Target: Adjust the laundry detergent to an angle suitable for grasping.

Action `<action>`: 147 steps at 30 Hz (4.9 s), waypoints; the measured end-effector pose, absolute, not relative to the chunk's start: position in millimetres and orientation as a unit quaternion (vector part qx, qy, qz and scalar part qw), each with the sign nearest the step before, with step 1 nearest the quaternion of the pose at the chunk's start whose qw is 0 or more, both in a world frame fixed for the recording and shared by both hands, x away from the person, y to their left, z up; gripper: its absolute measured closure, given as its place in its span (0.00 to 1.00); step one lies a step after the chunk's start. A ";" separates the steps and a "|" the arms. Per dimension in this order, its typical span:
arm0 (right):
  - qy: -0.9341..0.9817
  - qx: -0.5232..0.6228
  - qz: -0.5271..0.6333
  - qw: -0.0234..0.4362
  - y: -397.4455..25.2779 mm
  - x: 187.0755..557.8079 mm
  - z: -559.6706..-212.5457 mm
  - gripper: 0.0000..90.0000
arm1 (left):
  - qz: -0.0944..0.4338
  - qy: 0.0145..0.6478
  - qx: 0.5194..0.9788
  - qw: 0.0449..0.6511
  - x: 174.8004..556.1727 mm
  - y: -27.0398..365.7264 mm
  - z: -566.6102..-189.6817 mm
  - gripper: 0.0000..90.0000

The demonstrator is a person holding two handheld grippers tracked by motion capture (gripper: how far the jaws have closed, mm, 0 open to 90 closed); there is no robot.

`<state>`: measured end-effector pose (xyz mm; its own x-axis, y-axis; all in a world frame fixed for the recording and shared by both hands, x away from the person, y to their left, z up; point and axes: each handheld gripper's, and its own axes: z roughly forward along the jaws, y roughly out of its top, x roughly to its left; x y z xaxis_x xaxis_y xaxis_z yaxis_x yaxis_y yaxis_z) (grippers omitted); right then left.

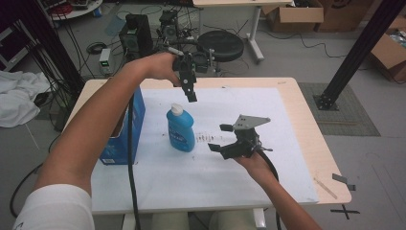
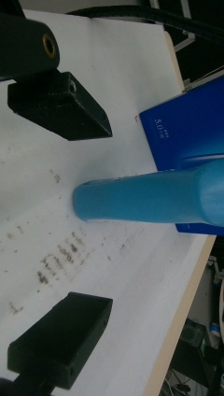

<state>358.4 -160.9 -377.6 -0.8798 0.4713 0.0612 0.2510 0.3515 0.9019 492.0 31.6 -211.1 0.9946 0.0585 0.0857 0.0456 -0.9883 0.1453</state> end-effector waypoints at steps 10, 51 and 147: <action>0.797 0.230 0.546 0.114 -137.8 365.2 -388.8 0.17 | 0.049 0.020 0.996 0.070 493.5 31.5 -212.1 0.23; 0.778 0.229 0.567 0.142 -63.5 396.0 -407.0 0.16 | 0.063 0.028 0.996 0.057 496.0 39.6 -213.9 0.22; 0.809 0.061 0.584 0.014 -111.5 366.2 -376.1 0.48 | 0.069 0.039 0.996 0.047 485.1 42.4 -212.5 0.23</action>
